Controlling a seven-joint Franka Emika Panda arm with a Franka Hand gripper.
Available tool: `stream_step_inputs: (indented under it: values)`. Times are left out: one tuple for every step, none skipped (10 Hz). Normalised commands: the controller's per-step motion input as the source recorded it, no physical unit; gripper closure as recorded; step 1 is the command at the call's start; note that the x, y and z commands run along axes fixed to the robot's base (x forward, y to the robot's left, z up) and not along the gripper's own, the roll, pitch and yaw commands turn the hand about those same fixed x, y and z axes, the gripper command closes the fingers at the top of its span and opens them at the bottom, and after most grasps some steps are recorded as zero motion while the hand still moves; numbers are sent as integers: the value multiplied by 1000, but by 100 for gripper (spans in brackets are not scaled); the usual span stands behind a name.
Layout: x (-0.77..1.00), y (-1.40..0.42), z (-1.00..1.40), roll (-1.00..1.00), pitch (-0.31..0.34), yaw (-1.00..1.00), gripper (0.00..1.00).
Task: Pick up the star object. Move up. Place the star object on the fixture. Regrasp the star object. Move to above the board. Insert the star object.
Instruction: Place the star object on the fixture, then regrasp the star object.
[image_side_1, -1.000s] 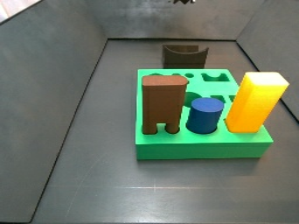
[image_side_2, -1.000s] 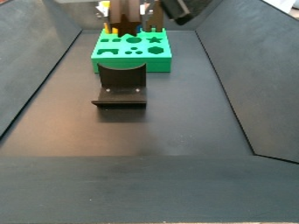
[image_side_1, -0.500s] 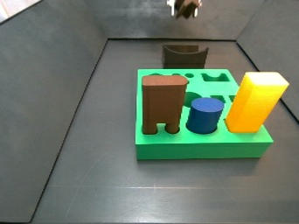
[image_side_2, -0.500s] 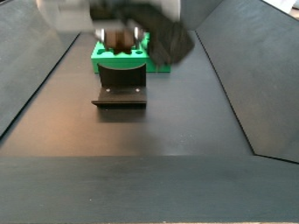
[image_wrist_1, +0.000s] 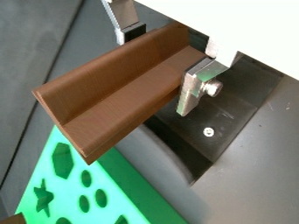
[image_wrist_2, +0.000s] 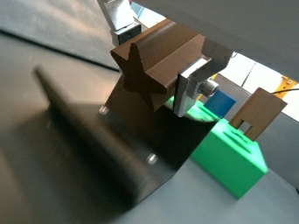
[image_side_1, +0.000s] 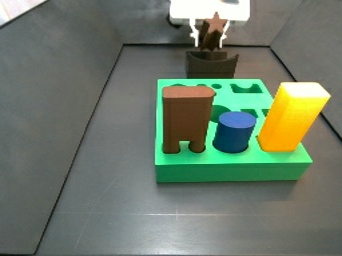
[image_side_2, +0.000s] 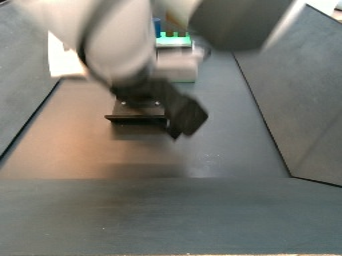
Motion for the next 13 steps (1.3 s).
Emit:
stream_step_inputs:
  values:
    - [180, 107, -1000, -266, 20, -89, 100]
    - [165, 104, -907, -196, 16, -83, 100]
    - [145, 98, -777, -184, 10, -83, 100]
    - [112, 74, -540, -167, -1, -79, 100]
    - [85, 65, -390, -145, 1, -75, 100]
    - [69, 53, -389, -107, -11, -64, 100]
    - [0, -500, -167, 0, 0, 0, 100]
    - [0, 0, 0, 0, 0, 0, 0]
    - [0, 0, 1000, 40, 44, -100, 0]
    - [-10, -1, 1000, 47, 48, -88, 0]
    - [-20, -4, 1000, 61, 40, -71, 0]
    - [-28, -8, 1000, 73, 29, -57, 0]
    - [-30, -9, 1000, 76, 19, -49, 0]
